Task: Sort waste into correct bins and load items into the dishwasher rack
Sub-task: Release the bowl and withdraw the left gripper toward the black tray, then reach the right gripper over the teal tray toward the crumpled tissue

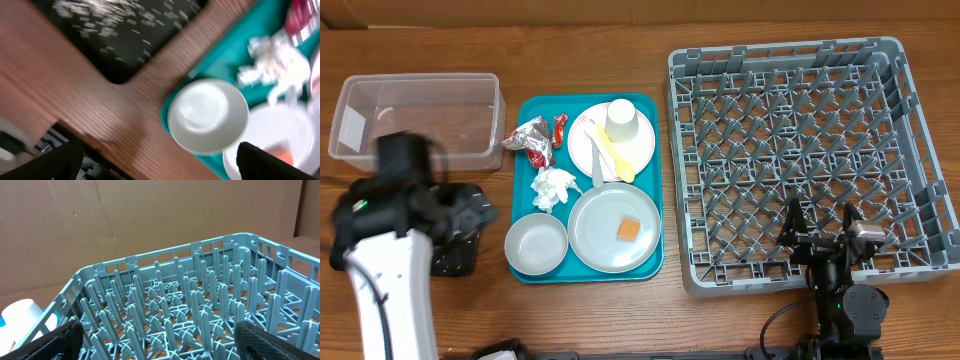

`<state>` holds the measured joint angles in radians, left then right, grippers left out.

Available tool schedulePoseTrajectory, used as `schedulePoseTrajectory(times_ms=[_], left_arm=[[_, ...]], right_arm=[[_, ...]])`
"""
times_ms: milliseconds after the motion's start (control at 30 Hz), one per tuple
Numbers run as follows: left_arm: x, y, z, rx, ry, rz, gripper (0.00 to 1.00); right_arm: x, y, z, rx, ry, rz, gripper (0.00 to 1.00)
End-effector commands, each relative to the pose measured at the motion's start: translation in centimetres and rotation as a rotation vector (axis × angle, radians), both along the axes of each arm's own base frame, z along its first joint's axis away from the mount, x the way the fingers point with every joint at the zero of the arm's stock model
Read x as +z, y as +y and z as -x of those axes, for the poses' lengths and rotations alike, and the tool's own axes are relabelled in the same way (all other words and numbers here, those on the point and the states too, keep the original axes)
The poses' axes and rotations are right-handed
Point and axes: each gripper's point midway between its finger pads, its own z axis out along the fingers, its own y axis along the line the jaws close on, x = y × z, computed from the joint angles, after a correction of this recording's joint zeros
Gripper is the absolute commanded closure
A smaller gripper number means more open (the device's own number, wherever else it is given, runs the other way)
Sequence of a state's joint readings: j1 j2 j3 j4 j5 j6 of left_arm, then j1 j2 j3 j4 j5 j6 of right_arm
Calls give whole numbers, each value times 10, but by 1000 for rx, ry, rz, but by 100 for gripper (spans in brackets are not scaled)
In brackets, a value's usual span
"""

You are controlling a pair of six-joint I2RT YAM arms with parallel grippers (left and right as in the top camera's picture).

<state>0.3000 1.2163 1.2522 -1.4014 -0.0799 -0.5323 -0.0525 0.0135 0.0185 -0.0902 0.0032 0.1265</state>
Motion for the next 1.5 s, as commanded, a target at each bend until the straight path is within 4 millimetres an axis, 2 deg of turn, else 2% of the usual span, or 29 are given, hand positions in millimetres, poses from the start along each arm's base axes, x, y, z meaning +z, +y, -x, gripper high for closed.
schedulePoseTrajectory(times_ms=[0,133,267,533,600,700,767,967,1100,1200,1333,1467], left_arm=[[16,26,9,142,-68,-42,0],[17,42,17,261,-79,-34,0],[16,46,17,378,-101,-17,0],[16,47,16,384,-100,-16,0],[16,47,16,385,-100,-16,0],[16,47,16,385,-101,-16,0],[16,47,16,385,-100,-16,0],[16,47,16,385,-100,-16,0],[16,48,14,385,-107,-19,0],[18,53,10,389,-128,-43,0],[22,66,14,456,-134,-107,0],[23,74,19,556,-145,-121,0]], right_arm=[[-1,0,0,1,-7,8,0],[-1,0,0,1,-7,8,0],[-1,0,0,1,-7,8,0],[0,0,0,2,-14,-9,0],[10,7,0,43,-56,-106,0],[23,40,4,242,-72,-369,0],[20,66,11,393,0,-567,0],[35,70,14,436,8,-865,0],[69,84,28,576,-99,-789,0],[98,86,40,640,-218,-738,0],[140,86,56,661,-335,-633,0],[181,87,70,642,-381,-507,0]])
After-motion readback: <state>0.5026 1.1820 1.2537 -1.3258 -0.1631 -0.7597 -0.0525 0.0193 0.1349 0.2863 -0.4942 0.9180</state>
